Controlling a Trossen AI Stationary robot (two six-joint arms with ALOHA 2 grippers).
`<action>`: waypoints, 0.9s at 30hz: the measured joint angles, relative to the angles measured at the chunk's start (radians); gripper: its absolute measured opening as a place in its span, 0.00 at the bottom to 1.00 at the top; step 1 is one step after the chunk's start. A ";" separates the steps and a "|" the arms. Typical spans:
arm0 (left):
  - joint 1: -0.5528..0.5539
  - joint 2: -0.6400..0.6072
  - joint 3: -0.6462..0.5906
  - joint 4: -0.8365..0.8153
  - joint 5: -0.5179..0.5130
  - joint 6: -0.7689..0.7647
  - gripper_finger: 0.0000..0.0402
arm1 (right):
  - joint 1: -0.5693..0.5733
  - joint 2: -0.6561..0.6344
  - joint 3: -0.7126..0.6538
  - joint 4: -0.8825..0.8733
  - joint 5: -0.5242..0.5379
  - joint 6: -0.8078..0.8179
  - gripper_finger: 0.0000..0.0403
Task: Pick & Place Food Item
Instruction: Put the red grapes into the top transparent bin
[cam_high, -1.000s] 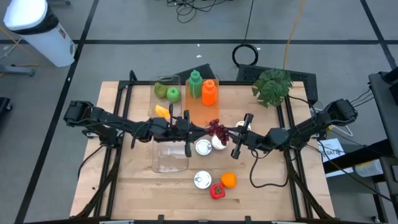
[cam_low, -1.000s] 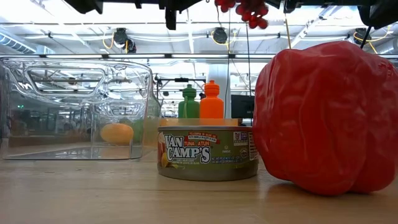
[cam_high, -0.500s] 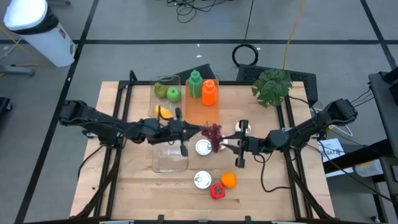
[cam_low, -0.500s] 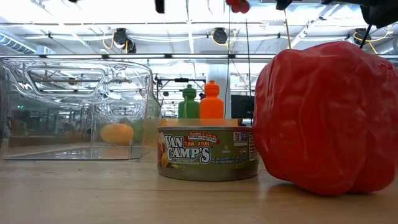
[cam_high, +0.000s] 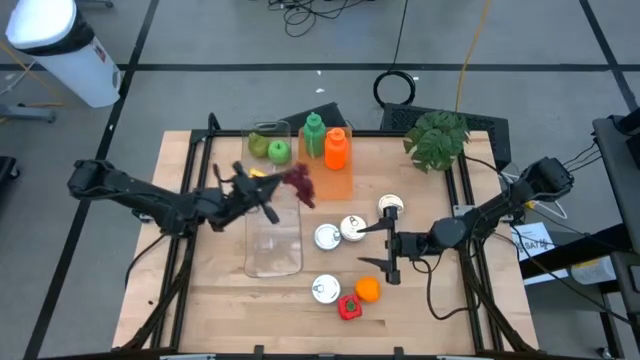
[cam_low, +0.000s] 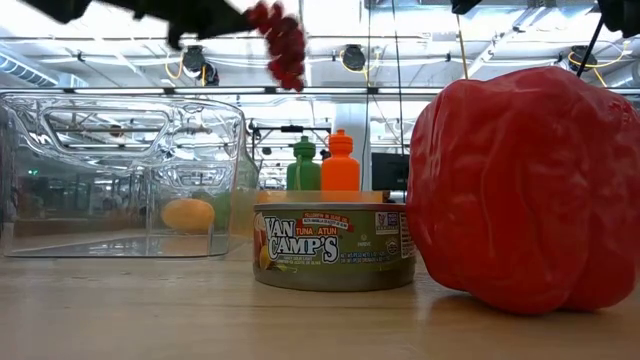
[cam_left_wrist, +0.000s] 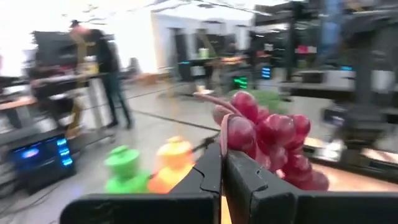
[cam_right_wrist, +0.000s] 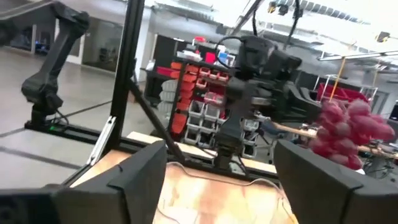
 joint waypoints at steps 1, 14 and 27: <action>0.007 -0.028 -0.034 0.010 -0.028 -0.003 0.01 | 0.001 0.000 0.000 -0.004 0.000 0.000 0.71; 0.284 -0.192 -0.313 0.038 -0.135 -0.172 0.01 | 0.000 0.000 0.000 -0.011 0.003 0.000 0.68; 0.496 -0.191 -0.397 0.029 0.103 -0.377 0.02 | -0.001 0.000 0.000 -0.020 0.005 0.000 0.67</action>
